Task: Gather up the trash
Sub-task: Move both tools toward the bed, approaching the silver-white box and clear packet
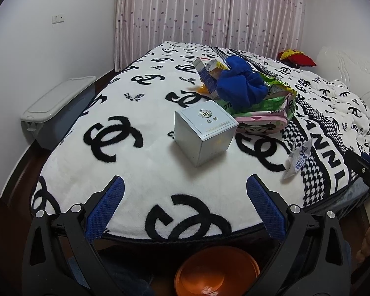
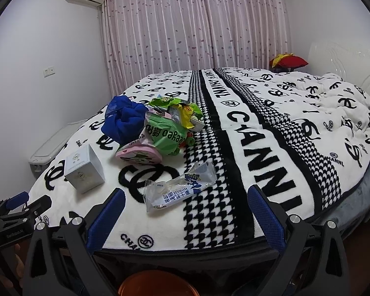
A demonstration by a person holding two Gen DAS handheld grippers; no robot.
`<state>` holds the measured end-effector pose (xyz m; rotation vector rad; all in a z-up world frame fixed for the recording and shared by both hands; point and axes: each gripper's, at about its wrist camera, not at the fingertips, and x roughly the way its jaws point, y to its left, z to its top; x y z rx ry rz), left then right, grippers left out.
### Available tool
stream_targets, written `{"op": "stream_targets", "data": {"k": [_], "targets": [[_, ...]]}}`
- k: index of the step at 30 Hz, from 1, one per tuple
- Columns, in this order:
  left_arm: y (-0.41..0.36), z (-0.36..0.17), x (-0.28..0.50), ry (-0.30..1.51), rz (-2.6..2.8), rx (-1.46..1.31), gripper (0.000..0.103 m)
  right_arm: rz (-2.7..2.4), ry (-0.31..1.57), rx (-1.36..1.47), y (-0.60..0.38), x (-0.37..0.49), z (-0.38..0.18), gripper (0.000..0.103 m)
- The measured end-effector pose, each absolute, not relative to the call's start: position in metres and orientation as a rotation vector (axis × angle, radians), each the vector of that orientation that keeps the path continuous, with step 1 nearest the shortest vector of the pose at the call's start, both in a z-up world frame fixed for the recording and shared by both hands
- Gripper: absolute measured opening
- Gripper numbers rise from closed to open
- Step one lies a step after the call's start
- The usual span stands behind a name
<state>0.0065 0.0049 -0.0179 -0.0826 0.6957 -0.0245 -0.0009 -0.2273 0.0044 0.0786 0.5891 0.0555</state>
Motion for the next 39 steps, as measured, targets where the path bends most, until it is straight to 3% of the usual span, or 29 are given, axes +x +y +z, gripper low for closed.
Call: {"op": "stream_targets", "data": {"k": [39], "targets": [[0.0033,-0.0218,0.0098,0.725,-0.043,-0.089,0.097,0.058,0.597,0.072,-0.224,-0.0003,0.0022,0.098]]}}
